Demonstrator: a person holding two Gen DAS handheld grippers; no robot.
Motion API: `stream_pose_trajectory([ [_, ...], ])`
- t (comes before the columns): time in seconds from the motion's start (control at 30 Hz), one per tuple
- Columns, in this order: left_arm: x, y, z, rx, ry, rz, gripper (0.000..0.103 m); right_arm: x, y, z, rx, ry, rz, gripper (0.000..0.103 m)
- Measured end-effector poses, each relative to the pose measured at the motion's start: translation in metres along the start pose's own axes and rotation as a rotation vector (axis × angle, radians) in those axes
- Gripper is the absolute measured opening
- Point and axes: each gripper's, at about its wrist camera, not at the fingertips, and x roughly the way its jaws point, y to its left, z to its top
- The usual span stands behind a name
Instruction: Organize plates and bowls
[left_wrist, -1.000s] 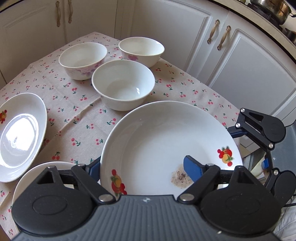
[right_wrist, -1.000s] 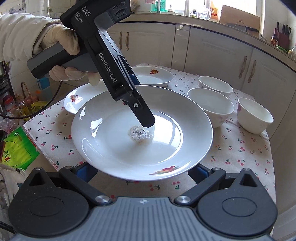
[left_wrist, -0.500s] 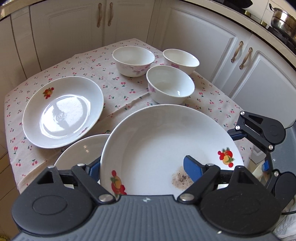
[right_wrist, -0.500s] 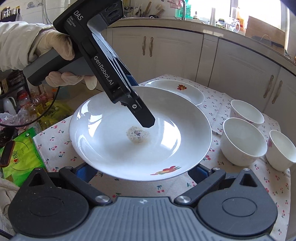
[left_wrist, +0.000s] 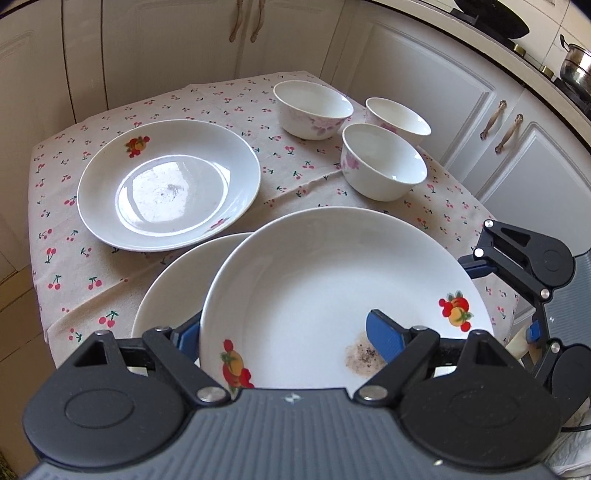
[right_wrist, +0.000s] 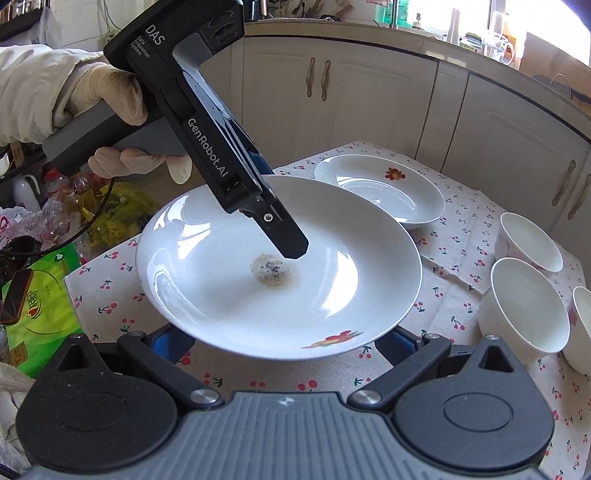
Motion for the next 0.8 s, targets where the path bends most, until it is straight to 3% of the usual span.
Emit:
stream_pose_trajectory([
  [0.8, 0.015, 0.017, -0.005, -0.028, 0.035, -0.011, 0.088, 0.018, 0.007, 0.009, 0.006, 0.058, -0.013, 0.103],
])
